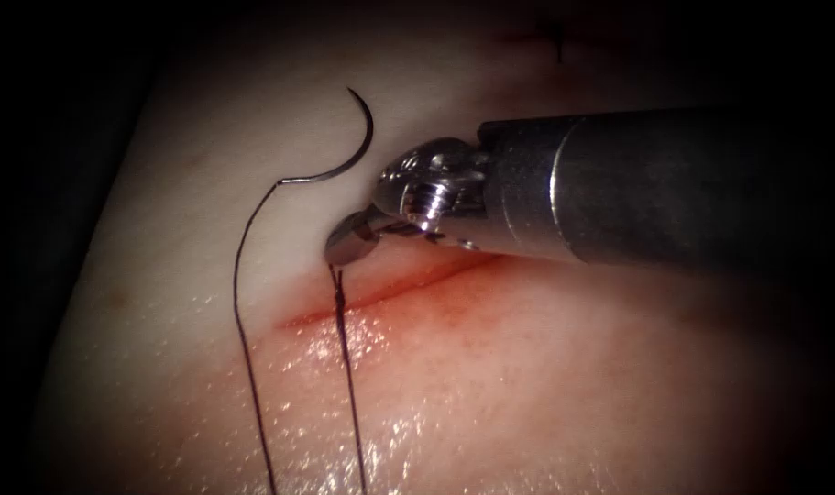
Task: Wound Closure
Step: Wrap suture once around right jaws, counter-clockwise
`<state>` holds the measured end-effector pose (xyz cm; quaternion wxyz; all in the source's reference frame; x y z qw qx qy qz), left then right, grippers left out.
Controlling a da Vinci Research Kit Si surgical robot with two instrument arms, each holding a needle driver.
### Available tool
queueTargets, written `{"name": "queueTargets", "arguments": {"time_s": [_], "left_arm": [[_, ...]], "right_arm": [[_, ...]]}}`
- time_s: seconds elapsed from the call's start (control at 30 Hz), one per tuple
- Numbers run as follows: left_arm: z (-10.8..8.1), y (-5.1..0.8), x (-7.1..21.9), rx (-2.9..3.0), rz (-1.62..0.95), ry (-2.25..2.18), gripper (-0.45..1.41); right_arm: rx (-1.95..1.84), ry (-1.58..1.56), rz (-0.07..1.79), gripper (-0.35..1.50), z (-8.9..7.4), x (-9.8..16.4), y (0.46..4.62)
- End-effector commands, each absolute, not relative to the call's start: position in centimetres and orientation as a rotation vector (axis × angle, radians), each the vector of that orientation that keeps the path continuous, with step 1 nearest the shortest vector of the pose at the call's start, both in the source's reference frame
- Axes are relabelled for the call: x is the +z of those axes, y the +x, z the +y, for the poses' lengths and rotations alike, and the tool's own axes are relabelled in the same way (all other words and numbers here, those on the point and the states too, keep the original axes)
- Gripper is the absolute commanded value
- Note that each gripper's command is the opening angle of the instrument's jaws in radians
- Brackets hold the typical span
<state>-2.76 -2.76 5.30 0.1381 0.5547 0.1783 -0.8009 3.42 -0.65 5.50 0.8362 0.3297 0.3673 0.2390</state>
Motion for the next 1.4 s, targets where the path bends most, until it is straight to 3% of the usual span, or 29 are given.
{"name": "queueTargets", "arguments": {"time_s": [0.03,0.17,0.3,0.33,0.37,0.43,0.57,0.6,0.63,0.7,0.73,0.8,0.83,1.4], "left_arm": [[-2.7,-2.78,5.3,-2.335,0.491,1.618,-0.45],[-2.4,-2.65,5.1,-2.361,0.387,1.611,-0.45],[-2.0,-2.47,4.9,-2.391,0.277,1.584,-0.45],[-1.9,-2.39,4.8,-2.409,0.227,1.568,-0.45],[-1.9,-2.39,4.8,-2.409,0.227,1.568,-0.45],[-1.6,-2.28,4.7,-2.425,0.165,1.55,-0.45],[-1.2,-2.1,4.6,-2.46,0.067,1.499,-0.45],[-1.1,-2.05,4.5,-2.461,0.047,1.494,-0.45],[-0.9,-1.97,4.5,-2.468,0.008,1.501,-0.45],[-0.9,-1.94,4.5,-2.469,-0.01,1.503,-0.45],[-0.8,-1.91,4.4,-2.463,-0.027,1.498,-0.45],[-0.7,-1.85,4.4,-2.465,-0.058,1.489,-0.45],[-0.6,-1.82,4.4,-2.465,-0.078,1.476,-0.45],[0.6,-1.59,4.4,-2.432,-0.366,1.603,-0.45]], "right_arm": [[0.477,0.665,0.817,0.74,-0.7,5.5,3.4],[0.487,0.656,0.866,0.91,-0.6,5.5,3.24],[0.504,0.614,0.892,0.86,-0.5,5.4,3.06],[0.497,0.603,0.921,1.0,-0.5,5.4,3.03],[0.497,0.603,0.921,1.0,-0.5,5.4,3.03],[0.494,0.592,0.962,1.16,-0.5,5.5,3.03],[0.514,0.566,1.037,1.18,-0.5,5.5,3.03],[0.521,0.564,1.05,1.13,-0.5,5.5,3.02],[0.512,0.544,1.069,0.94,-0.5,5.4,3.03],[0.506,0.538,1.083,0.88,-0.5,5.4,3.04],[0.485,0.539,1.12,0.71,-0.6,5.4,3.06],[0.456,0.568,1.183,-0.2,-0.6,5.4,3.06],[0.422,0.567,1.212,-0.35,-0.6,5.4,3.07],[0.319,0.604,1.315,-0.35,-0.9,5.6,3.38]]}}
